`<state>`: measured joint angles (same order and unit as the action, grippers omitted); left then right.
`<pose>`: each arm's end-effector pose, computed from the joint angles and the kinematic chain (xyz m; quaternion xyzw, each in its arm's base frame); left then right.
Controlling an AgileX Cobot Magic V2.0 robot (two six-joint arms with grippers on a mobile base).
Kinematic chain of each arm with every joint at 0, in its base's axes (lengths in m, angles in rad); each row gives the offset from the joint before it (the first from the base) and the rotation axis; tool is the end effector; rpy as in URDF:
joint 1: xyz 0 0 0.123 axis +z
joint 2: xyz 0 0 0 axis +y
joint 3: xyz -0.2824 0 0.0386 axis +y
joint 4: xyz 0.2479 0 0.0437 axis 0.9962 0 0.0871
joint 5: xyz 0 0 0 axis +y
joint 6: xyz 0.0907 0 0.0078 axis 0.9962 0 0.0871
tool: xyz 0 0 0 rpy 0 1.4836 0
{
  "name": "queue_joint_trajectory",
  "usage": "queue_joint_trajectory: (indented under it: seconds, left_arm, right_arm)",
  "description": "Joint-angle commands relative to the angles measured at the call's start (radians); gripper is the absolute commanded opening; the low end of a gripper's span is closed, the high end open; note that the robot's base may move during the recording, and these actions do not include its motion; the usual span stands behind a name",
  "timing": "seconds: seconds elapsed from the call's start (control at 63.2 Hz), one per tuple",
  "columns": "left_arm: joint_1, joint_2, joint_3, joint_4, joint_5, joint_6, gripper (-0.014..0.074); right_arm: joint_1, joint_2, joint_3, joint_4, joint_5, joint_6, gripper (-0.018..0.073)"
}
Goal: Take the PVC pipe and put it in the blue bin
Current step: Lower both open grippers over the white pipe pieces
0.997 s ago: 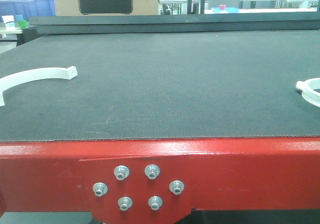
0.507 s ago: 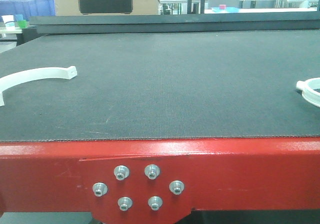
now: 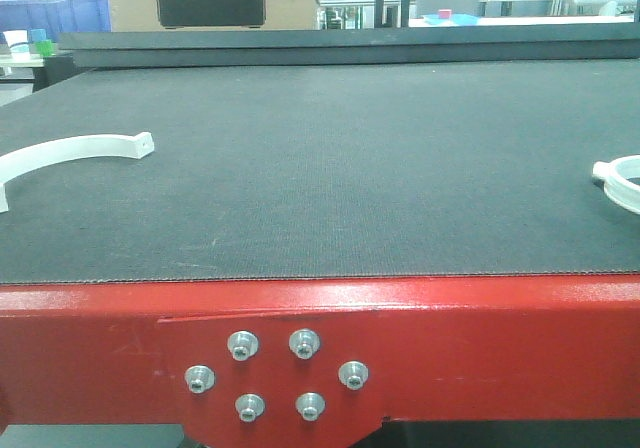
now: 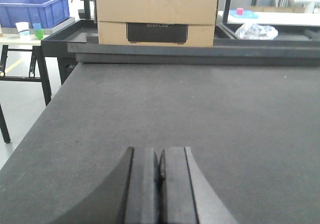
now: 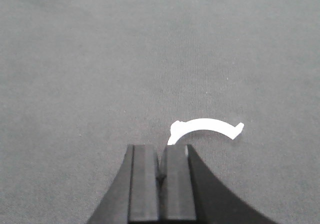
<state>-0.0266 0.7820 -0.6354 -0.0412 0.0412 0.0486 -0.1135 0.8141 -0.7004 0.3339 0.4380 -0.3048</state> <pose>0.1690 -0.0047 0.3471 0.0132 0.7416 -0.0071 0.6706 0.1672 -0.0063 0.3314 0.0105 0.8439 0.0284 0.5356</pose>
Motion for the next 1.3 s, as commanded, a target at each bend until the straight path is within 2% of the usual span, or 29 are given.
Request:
queue_joint_trajectory:
  seconds: [0.0, 0.063, 0.127, 0.285, 0.317, 0.427, 0.507, 0.633, 0.744, 1.029, 1.282]
  left_arm:
    - [0.005, 0.033, -0.019, 0.012, 0.005, -0.002, -0.0111]
    - [0.005, 0.064, -0.037, 0.012, 0.039, -0.002, -0.0111]
    - [0.005, 0.095, -0.048, 0.012, 0.057, -0.002, -0.0111]
    - [0.005, 0.165, -0.058, -0.01, 0.067, -0.002, -0.0111]
    - [0.005, 0.187, -0.061, -0.02, 0.075, -0.002, -0.0111]
    - [0.005, 0.235, -0.061, -0.02, 0.086, -0.002, -0.0094]
    - [0.005, 0.259, -0.061, -0.02, 0.091, -0.002, -0.0024]
    - [0.005, 0.296, -0.062, -0.02, 0.091, -0.002, 0.0155]
    - [0.005, 0.325, -0.062, -0.02, 0.05, -0.002, 0.0248]
    - [0.005, 0.397, -0.069, -0.02, -0.016, -0.002, 0.0265]
    - [0.005, 0.44, -0.069, -0.02, -0.025, -0.002, 0.0265]
  right_arm:
    - [-0.004, 0.023, -0.009, -0.008, -0.008, -0.035, -0.0162]
    - [-0.004, 0.047, -0.009, -0.008, 0.016, -0.055, -0.0144]
    - [-0.004, 0.067, -0.009, -0.008, 0.037, -0.055, -0.0084]
    - [-0.004, 0.13, -0.009, -0.008, 0.041, -0.055, 0.0141]
    - [-0.004, 0.148, -0.009, -0.008, 0.041, -0.055, 0.0214]
    - [-0.004, 0.196, -0.009, -0.008, 0.027, -0.055, 0.0311]
    - [-0.004, 0.225, -0.009, -0.008, 0.008, -0.055, 0.0319]
    - [-0.004, 0.283, -0.009, -0.008, -0.049, -0.055, 0.0318]
    - [-0.004, 0.326, -0.009, -0.008, -0.091, -0.055, 0.0318]
    - [-0.004, 0.47, -0.102, -0.008, -0.102, -0.055, 0.0318]
    - [-0.004, 0.611, -0.211, -0.011, -0.034, -0.079, 0.0318]
